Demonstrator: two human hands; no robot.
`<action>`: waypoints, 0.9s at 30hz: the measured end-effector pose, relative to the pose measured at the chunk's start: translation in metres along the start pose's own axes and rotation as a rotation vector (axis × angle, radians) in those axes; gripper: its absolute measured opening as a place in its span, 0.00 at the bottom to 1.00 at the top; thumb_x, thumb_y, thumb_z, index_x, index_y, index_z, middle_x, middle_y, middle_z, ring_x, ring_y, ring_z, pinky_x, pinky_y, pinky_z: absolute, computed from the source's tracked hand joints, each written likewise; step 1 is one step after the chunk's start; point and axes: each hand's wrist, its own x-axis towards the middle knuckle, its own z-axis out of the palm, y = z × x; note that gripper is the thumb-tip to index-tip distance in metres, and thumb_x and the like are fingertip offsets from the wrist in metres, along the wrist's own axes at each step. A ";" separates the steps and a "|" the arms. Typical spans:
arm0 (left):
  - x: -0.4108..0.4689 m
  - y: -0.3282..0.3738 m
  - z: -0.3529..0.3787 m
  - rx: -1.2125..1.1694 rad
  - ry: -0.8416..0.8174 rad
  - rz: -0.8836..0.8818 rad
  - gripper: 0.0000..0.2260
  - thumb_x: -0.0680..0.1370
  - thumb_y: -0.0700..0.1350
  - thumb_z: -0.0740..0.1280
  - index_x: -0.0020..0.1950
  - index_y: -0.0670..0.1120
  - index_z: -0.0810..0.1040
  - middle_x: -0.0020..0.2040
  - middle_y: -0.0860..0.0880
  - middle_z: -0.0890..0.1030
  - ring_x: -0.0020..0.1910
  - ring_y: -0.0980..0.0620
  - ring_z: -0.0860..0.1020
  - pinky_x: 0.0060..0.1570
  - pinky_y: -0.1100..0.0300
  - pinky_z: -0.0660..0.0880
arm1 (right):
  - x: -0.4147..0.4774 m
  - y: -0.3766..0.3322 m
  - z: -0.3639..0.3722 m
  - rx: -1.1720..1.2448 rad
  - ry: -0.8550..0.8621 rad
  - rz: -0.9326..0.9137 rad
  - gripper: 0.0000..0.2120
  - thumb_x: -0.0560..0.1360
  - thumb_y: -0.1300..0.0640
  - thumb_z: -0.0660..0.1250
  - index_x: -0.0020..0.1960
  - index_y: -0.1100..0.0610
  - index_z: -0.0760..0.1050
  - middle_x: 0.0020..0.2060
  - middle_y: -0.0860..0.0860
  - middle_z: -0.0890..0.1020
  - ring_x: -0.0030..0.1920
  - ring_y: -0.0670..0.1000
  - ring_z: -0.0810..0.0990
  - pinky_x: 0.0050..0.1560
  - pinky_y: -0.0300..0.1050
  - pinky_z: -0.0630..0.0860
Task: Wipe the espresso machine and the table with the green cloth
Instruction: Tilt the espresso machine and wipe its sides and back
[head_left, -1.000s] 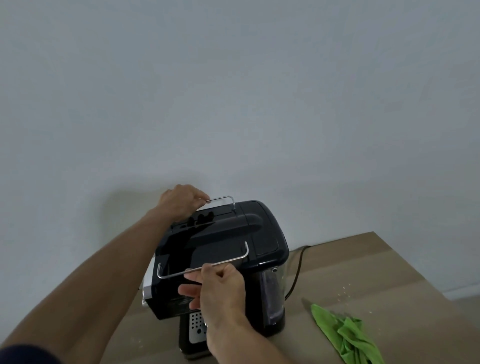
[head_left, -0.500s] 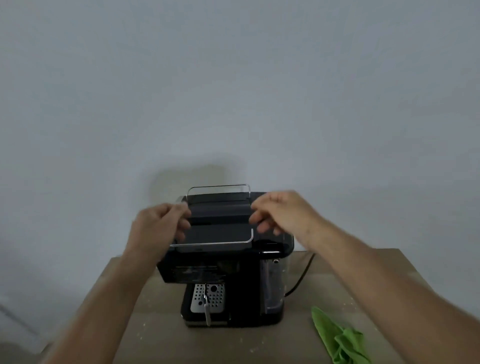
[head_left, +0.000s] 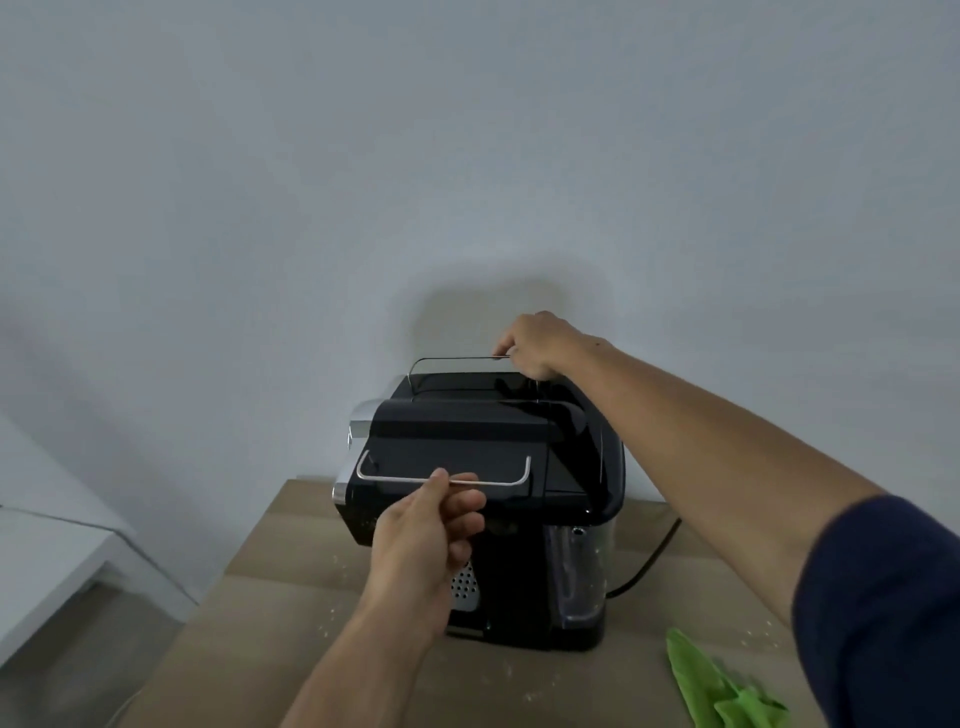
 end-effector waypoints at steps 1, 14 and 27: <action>0.001 -0.001 0.000 -0.006 0.017 0.009 0.13 0.81 0.45 0.60 0.46 0.39 0.80 0.29 0.49 0.79 0.25 0.58 0.74 0.20 0.68 0.66 | -0.001 0.000 0.000 -0.019 0.001 -0.011 0.24 0.77 0.69 0.55 0.66 0.50 0.75 0.67 0.53 0.75 0.61 0.56 0.76 0.60 0.45 0.74; 0.003 0.003 -0.035 0.312 0.060 0.153 0.14 0.82 0.46 0.59 0.40 0.43 0.78 0.23 0.53 0.72 0.20 0.58 0.69 0.23 0.64 0.66 | -0.074 -0.001 -0.004 -0.194 0.065 0.051 0.09 0.72 0.69 0.59 0.48 0.60 0.74 0.40 0.53 0.73 0.42 0.58 0.75 0.40 0.45 0.72; 0.009 0.014 0.031 1.508 -0.291 1.044 0.21 0.74 0.64 0.54 0.60 0.56 0.74 0.56 0.57 0.75 0.56 0.55 0.72 0.56 0.53 0.69 | -0.141 0.086 0.023 0.361 0.305 0.258 0.16 0.78 0.56 0.55 0.60 0.61 0.73 0.57 0.57 0.79 0.58 0.59 0.76 0.58 0.53 0.73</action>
